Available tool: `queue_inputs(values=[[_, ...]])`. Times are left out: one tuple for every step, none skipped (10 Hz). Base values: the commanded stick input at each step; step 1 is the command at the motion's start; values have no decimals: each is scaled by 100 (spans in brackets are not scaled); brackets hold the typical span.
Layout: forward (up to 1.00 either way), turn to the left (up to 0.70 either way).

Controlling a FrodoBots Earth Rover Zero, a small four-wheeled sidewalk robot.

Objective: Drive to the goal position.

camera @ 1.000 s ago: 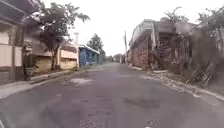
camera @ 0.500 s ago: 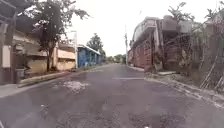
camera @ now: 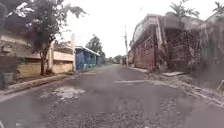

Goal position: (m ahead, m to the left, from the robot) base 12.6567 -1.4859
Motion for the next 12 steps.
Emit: queue_inputs(values=[[100, 0], [100, 1], [100, 3], [100, 3], [100, 4], [100, 4], [100, 11], [100, 27], [100, 17], [100, 1], [100, 0], [100, 0]])
